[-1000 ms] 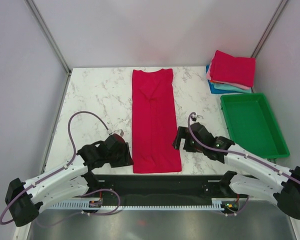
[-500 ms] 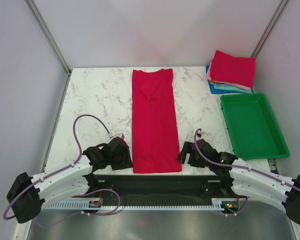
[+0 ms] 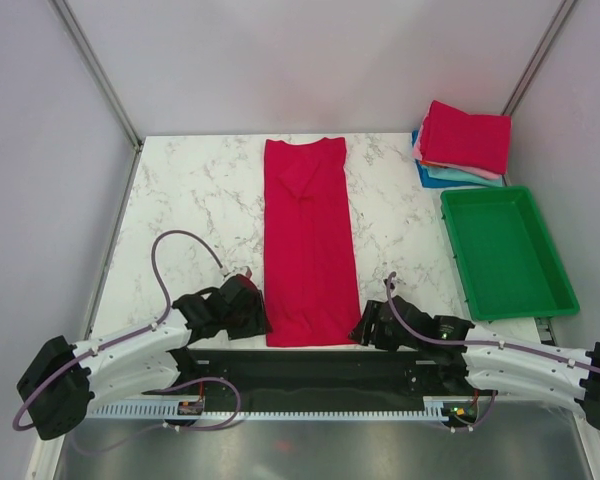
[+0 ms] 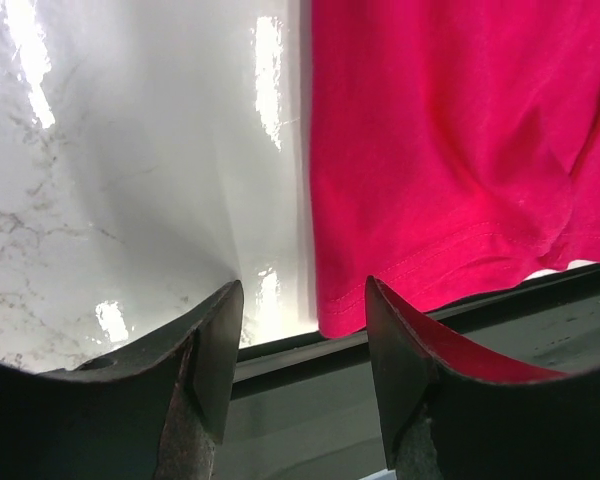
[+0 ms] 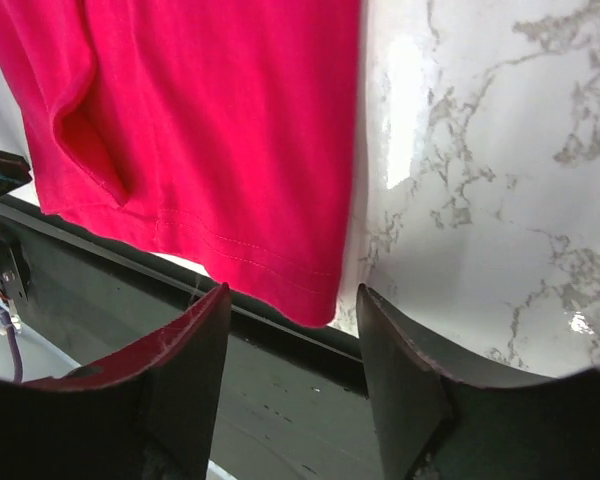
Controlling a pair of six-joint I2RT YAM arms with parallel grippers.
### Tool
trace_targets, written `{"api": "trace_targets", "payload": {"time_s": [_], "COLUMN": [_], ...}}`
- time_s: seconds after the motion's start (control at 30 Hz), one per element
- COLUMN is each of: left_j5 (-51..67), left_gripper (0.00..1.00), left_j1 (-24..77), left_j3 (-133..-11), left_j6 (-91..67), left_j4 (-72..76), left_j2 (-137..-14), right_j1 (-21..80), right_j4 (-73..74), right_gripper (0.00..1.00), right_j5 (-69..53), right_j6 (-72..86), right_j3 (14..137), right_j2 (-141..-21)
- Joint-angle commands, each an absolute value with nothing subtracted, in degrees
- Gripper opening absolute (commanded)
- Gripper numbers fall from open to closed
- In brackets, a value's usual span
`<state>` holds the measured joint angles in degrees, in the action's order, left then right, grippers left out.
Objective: Fold and stack the t-shirts
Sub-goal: Fold the tshirt
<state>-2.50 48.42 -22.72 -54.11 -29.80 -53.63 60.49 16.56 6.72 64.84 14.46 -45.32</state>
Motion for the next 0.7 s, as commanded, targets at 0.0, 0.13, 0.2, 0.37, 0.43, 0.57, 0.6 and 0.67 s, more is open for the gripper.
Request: {"api": "trace_targets", "payload": {"time_s": [0.0,0.13,0.2,0.37,0.43,0.57,0.6,0.67], "left_j5": [-3.69,-2.82,-2.55,-0.79,-0.26,-0.26,-0.26,1.22], "left_gripper": [0.61,0.62,0.62,0.59,0.58,0.54,0.53,0.52], "left_j1": [48.69,48.69,48.78,48.78,48.78,48.87,48.87,49.04], "left_j3": [-21.53,-20.92,-21.00,-20.92,-20.39,-18.81,-18.81,-18.81], "left_j6": [-55.81,-55.64,-55.46,-55.46,-55.55,-56.34,-56.34,-56.51], "left_j4": [-26.02,-23.73,-22.94,-22.85,-23.20,-24.69,-24.87,-26.19], "left_j2": [-54.40,-56.59,-57.65,-58.19,-57.05,-53.01,-52.04,-51.42], "right_j1": [61.44,61.44,61.44,61.44,61.52,61.52,61.44,61.44], "right_j4": [22.41,21.19,20.57,19.78,19.60,18.99,18.81,18.81], "right_gripper": [0.61,0.59,0.57,0.54,0.53,0.48,0.47,0.47], "right_j5": [8.35,9.40,10.02,10.90,11.33,11.42,11.43,11.60], "right_j6": [68.46,68.82,68.73,67.85,67.50,67.41,67.41,67.24], "right_j3": [11.78,11.08,11.25,12.48,12.83,12.57,12.48,12.39], "right_j2": [-43.95,-44.64,-45.52,-48.43,-49.30,-49.57,-49.57,-49.66]}}
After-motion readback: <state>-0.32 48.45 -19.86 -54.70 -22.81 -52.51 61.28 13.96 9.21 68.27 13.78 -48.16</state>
